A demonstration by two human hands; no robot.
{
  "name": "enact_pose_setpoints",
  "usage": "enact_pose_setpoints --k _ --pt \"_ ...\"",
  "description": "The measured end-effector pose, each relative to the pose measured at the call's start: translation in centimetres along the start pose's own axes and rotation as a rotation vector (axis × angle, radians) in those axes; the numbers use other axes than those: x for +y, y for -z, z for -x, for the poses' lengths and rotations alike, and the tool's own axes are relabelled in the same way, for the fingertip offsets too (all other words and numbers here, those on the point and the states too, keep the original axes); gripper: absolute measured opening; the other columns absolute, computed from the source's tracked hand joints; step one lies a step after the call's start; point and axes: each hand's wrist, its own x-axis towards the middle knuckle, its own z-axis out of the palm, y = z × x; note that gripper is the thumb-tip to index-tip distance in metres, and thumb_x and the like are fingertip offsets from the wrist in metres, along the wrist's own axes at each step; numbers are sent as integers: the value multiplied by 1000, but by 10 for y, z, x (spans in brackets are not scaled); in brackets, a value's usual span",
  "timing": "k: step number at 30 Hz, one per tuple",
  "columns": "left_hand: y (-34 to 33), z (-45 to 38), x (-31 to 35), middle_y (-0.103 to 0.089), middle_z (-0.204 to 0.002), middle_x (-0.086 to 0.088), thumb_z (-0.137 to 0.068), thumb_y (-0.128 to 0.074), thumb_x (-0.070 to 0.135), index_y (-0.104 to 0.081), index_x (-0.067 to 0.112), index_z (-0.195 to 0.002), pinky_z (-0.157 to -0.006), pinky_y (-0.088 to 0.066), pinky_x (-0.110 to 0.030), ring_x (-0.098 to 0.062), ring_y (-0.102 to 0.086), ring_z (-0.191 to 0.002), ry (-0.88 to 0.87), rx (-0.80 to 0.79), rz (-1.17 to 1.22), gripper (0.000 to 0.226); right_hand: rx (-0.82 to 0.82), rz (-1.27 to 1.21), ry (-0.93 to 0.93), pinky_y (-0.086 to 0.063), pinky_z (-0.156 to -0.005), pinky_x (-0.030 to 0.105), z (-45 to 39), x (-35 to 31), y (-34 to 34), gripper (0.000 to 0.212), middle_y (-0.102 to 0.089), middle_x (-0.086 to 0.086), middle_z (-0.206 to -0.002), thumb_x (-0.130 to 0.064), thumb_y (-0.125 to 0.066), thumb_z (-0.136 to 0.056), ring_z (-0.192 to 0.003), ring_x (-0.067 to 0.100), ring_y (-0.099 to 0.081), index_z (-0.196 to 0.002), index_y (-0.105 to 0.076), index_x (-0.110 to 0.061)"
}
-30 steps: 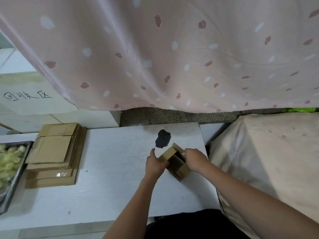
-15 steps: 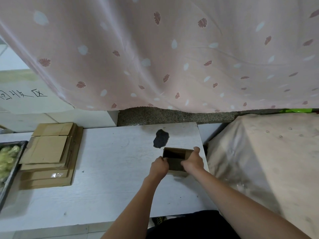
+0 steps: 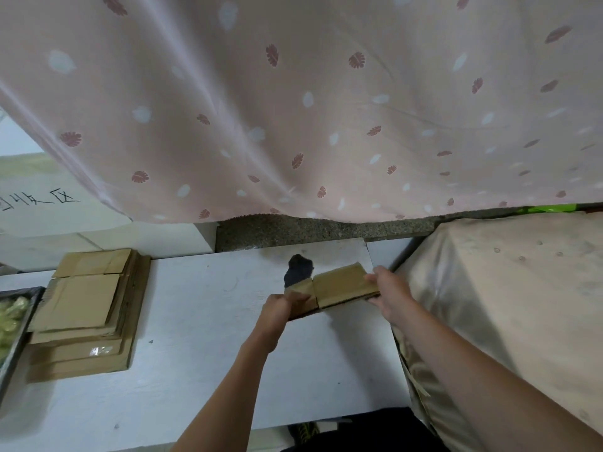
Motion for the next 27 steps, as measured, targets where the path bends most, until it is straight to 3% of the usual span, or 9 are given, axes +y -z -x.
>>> enact_pose_setpoints --k 2,4,7,11,16,19,22,24,27 --pt "0 4 -6 -66 -101 5 -81 -74 40 -75 12 -93 -82 -51 -30 -17 -62 -96 -176 -11 -160 31 7 118 -12 -56 -87 48 0 8 8 18 -66 20 -107 5 -63 -90 -97 31 -64 -108 -62 3" --pt "-4 2 -14 -60 -118 10 -85 -78 28 -77 14 -108 -81 -53 -14 -14 -62 -105 -305 -34 -293 27 -7 236 -53 -54 -92 49 -6 20 16 32 -65 24 -113 15 -65 -85 -99 35 -65 -116 -60 9" --pt "-14 -7 -31 -49 -144 4 -90 -74 15 -72 13 -121 -76 -47 -1 -20 -56 -121 -388 -48 -500 31 -17 363 -158 -56 -80 40 -17 43 28 36 -65 24 -115 20 -59 -82 -90 31 -65 -116 -59 8" --pt "-32 -19 -55 -32 -157 -1 -99 -56 16 -61 33 -135 -103 -46 -36 -35 -52 -118 -434 -69 -880 40 38 426 -195 -50 -70 31 -36 80 34 32 -62 19 -112 14 -53 -86 -85 27 -61 -116 -59 3" --pt "-48 -37 -85 -11 -161 -7 -103 -43 21 -28 50 -151 -98 -47 -46 -40 -43 -118 -398 -31 -1159 57 158 610 -147 -47 -67 32 -54 116 32 14 -63 18 -100 0 -55 -86 -78 27 -59 -99 -62 1" --pt "-59 -49 -101 0 -164 -9 -104 -42 28 -12 53 -153 -118 -18 -58 -48 -18 -141 -379 16 -1273 62 164 723 -95 -46 -59 27 -58 124 29 11 -63 15 -99 -7 -59 -85 -75 25 -57 -94 -60 -3" --pt "-77 -56 -114 22 -165 -10 -105 -32 52 6 46 -156 -121 7 -61 -50 13 -149 -337 -18 -1223 64 93 776 -154 -57 -65 35 -54 133 32 14 -64 13 -99 -11 -65 -81 -78 27 -61 -93 -57 -11" --pt "-86 -61 -122 37 -157 -9 -98 -22 69 18 37 -156 -118 15 -57 -48 27 -145 -367 -74 -1205 77 -25 673 -277 -62 -70 44 -48 142 36 30 -66 17 -105 -7 -69 -80 -90 36 -67 -108 -61 -11" --pt "-87 -71 -130 47 -149 -17 -90 -26 81 33 24 -151 -118 17 -56 -46 35 -141 -491 -129 -1367 103 -153 644 -362 -63 -67 40 -40 152 47 34 -70 20 -102 -14 -79 -82 -83 34 -72 -111 -61 -8"
